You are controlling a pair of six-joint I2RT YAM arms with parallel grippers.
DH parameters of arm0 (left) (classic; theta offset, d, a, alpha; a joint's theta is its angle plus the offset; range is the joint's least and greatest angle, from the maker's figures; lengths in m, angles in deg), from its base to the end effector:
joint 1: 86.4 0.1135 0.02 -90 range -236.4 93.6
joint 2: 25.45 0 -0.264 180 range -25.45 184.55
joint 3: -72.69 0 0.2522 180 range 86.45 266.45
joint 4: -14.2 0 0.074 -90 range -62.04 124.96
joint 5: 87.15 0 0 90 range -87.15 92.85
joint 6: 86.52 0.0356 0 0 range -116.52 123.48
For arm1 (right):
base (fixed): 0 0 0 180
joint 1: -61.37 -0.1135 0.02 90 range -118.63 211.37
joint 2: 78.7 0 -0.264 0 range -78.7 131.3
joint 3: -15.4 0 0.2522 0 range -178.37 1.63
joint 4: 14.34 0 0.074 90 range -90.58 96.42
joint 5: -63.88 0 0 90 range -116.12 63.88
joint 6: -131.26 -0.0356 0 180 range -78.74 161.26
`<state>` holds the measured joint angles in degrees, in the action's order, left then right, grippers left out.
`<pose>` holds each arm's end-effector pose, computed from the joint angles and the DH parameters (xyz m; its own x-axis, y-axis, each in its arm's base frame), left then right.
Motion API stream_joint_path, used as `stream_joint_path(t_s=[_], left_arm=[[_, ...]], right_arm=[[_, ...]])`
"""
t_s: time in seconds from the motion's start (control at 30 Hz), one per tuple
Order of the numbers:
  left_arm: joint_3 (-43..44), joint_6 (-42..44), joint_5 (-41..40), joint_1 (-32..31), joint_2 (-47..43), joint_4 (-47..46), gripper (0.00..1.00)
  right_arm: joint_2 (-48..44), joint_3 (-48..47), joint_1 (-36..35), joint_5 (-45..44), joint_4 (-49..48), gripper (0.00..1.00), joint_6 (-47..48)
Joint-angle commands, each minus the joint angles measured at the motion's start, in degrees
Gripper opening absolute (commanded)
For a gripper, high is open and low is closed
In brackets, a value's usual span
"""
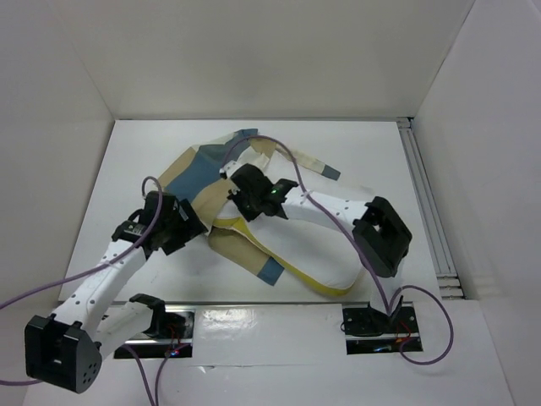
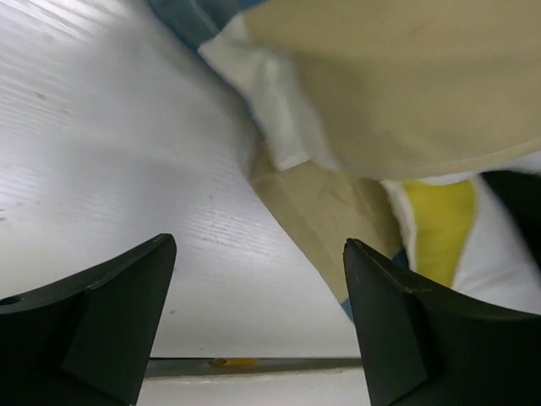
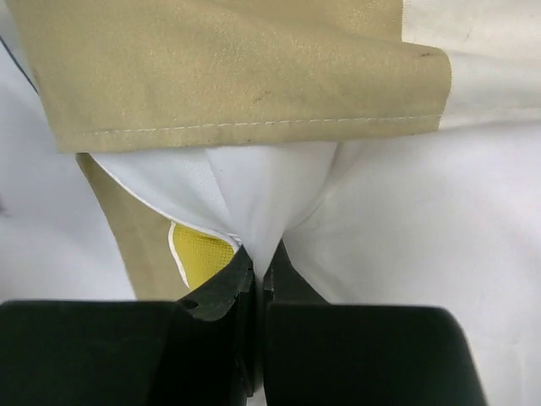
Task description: Put the pillow into the pillowcase
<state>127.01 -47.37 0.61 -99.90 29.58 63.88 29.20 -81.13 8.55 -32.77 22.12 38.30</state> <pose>0.1858 -0.0432 0.2423 -0.6351 -0.6445 -0.4259 -0.4490 0.7566 -0.4754 0.2582 0.3336 0.2339 -0.4857 -0.5555 -0.6749 -0.7203 0.6918 -0.0510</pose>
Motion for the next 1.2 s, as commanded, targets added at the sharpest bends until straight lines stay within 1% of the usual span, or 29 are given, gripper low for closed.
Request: stream_joint_path(t_s=[0.0, 0.03, 0.1, 0.17, 0.3, 0.33, 0.37, 0.5, 0.57, 0.6, 0.67, 0.73, 0.8, 0.83, 0.87, 0.9, 0.97, 1.0, 1.03, 1.1, 1.17], left_arm=[[-5.5, 0.0, 10.7, -2.4, -0.8, -11.8, 0.94], [-9.3, -0.7, 12.8, -2.4, -0.8, -15.1, 0.94], [-13.8, -2.1, 16.5, -4.1, -0.3, -23.4, 0.94], [-14.5, -3.0, 16.5, -5.0, 2.1, -26.5, 0.92], [-16.7, -5.7, 12.6, -9.2, 5.4, -29.2, 0.9], [-17.4, -6.8, 12.6, -9.2, 5.4, -30.8, 0.9], [-18.2, -7.6, 13.5, -10.0, 6.2, -34.7, 0.9], [-20.1, -9.8, 13.5, -13.3, 7.3, -42.6, 0.9], [-20.1, -10.4, 11.0, -14.5, 8.8, -44.3, 0.9], [-20.1, -10.4, 10.1, -15.3, 9.6, -44.8, 0.88], [-18.8, -10.4, 7.5, -15.9, 11.9, -44.8, 0.82], [-17.9, -11.5, 4.7, -16.6, 13.2, -44.8, 0.58], [-15.2, -12.1, 3.1, -17.3, 15.4, -42.9, 0.28], [-14.0, -11.6, 3.1, -17.3, 16.5, -42.0, 0.11], [-11.0, -10.9, 3.1, -17.3, 17.5, -40.9, 0.0], [-9.4, -9.5, 3.1, -17.3, 18.3, -38.7, 0.0], [-6.8, -9.0, 4.3, -17.8, 18.3, -38.1, 0.0], [-6.8, -7.7, 5.6, -17.8, 16.6, -38.6, 0.0], [-6.8, -7.1, 7.1, -17.8, 13.0, -40.3, 0.0], [-7.3, -7.1, 10.8, -18.6, 8.9, -41.0, 0.0], [-8.8, -7.1, 14.3, -19.4, 3.8, -42.0, 0.0]], right_arm=[[-6.8, 0.3, 4.8, 14.3, -6.9, 0.0, -2.2], [-6.8, 0.3, 5.6, 17.4, -6.9, 0.0, -2.8], [-7.3, 0.3, 7.3, 20.4, -7.6, 0.0, -3.4], [-7.3, 0.3, 7.8, 21.9, -8.2, 0.0, -4.0], [-7.3, -0.9, 8.3, 23.4, -8.2, 0.0, -4.0], [-7.3, -1.4, 9.0, 24.2, -8.2, 0.0, -4.6], [-7.3, -1.4, 9.6, 25.0, -8.2, 0.0, -4.6], [-6.8, -2.7, 9.6, 25.6, -7.5, 0.0, -5.1], [-6.8, -2.7, 10.1, 25.6, -7.5, 0.0, -5.1], [-6.8, -2.7, 10.1, 25.6, -7.5, 0.0, -5.1], [-6.8, -3.2, 10.6, 26.2, -7.5, 0.0, -5.7], [-6.8, -3.9, 10.6, 26.2, -6.8, 0.0, -5.7], [-6.8, -4.6, 10.6, 26.2, -6.8, 0.0, -5.7], [-6.8, -4.6, 10.6, 25.3, -6.1, 0.0, -5.7], [-6.2, -5.2, 11.2, 25.3, -5.6, 0.0, -6.2], [-6.2, -6.6, 11.2, 23.4, -5.6, 0.0, -6.2], [-5.6, -8.9, 11.2, 21.9, -2.9, 0.0, -6.2], [-5.6, -12.4, 11.2, 18.4, -1.7, 0.0, -6.2], [-5.6, -14.1, 10.5, 17.0, 0.6, 0.0, -6.2], [-6.1, -16.6, 9.6, 12.7, 1.1, 0.0, -5.6], [-5.4, -16.6, 8.4, 12.2, 1.1, 0.0, -5.0]])
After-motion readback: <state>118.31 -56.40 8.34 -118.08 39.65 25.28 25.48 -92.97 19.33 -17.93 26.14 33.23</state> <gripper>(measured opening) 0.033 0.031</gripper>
